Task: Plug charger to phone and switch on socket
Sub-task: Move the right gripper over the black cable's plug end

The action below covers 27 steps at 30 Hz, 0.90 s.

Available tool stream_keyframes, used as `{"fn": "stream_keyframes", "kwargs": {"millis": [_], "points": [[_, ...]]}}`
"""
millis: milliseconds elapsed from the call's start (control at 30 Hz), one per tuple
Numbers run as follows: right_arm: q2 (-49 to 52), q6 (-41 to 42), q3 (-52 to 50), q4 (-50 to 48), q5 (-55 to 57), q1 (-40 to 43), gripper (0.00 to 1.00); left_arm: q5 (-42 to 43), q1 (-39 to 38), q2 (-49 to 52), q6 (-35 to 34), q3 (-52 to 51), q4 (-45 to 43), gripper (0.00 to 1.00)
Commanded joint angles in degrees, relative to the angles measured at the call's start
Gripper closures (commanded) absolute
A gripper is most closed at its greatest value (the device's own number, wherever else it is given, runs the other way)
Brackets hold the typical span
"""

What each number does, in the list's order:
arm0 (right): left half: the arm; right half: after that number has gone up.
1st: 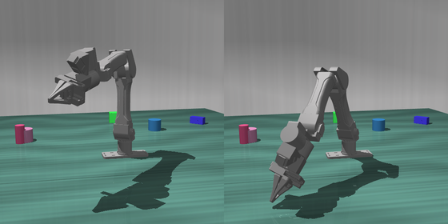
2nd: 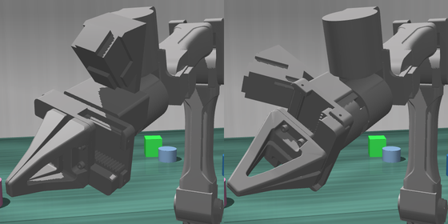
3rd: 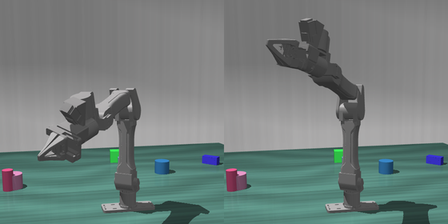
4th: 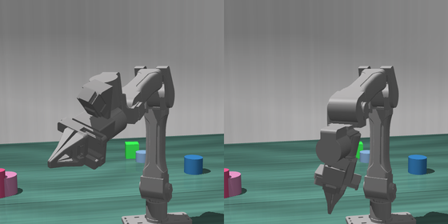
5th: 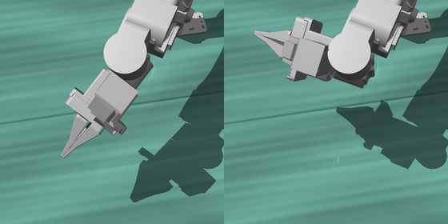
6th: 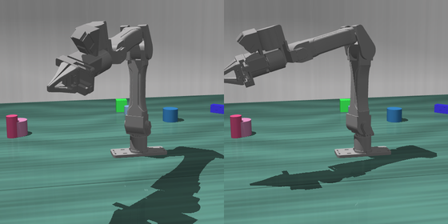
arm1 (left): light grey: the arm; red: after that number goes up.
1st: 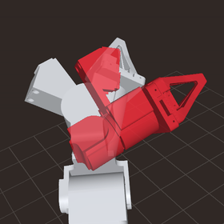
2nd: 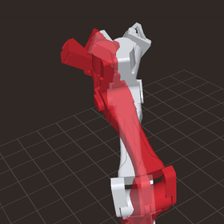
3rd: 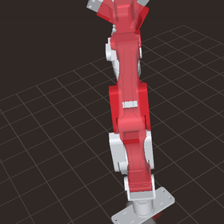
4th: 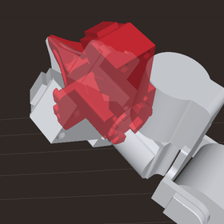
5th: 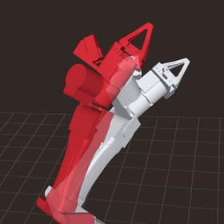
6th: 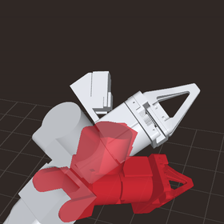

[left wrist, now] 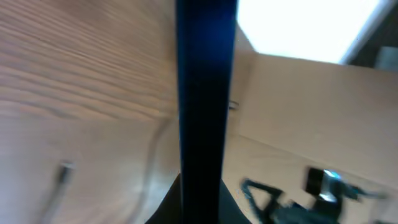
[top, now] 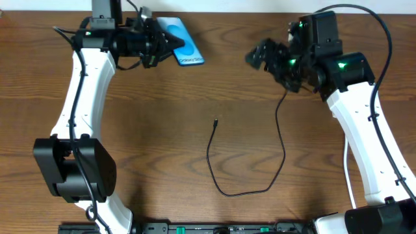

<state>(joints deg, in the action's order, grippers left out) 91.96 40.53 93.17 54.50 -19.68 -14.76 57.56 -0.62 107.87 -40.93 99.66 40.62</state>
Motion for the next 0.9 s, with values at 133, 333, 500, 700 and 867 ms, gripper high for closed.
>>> {"fn": "stream_keyframes", "kwargs": {"millis": [133, 333, 500, 700, 867], "points": [[0.2, -9.6, -6.3, -1.8, 2.4, -7.1, 0.09, -20.3, 1.6, -1.9, 14.3, 0.2, 8.7, 0.93], [5.2, -8.2, -8.4, -4.3, 8.2, -14.7, 0.07, -26.0, 1.6, -1.9, 15.0, 0.2, 10.0, 0.93], [12.3, -7.7, -7.4, -3.3, 8.2, -15.6, 0.13, -27.3, 1.6, -1.9, 15.0, 0.2, 10.0, 0.93], [18.0, -6.8, -7.4, -2.8, 8.2, -16.7, 0.07, -27.2, 1.6, -1.9, 15.0, 0.2, 9.9, 0.92], [20.0, -2.2, -7.4, -4.5, 8.2, -17.4, 0.01, -27.2, 1.6, -1.9, 15.0, 0.2, 10.0, 0.93]]}}
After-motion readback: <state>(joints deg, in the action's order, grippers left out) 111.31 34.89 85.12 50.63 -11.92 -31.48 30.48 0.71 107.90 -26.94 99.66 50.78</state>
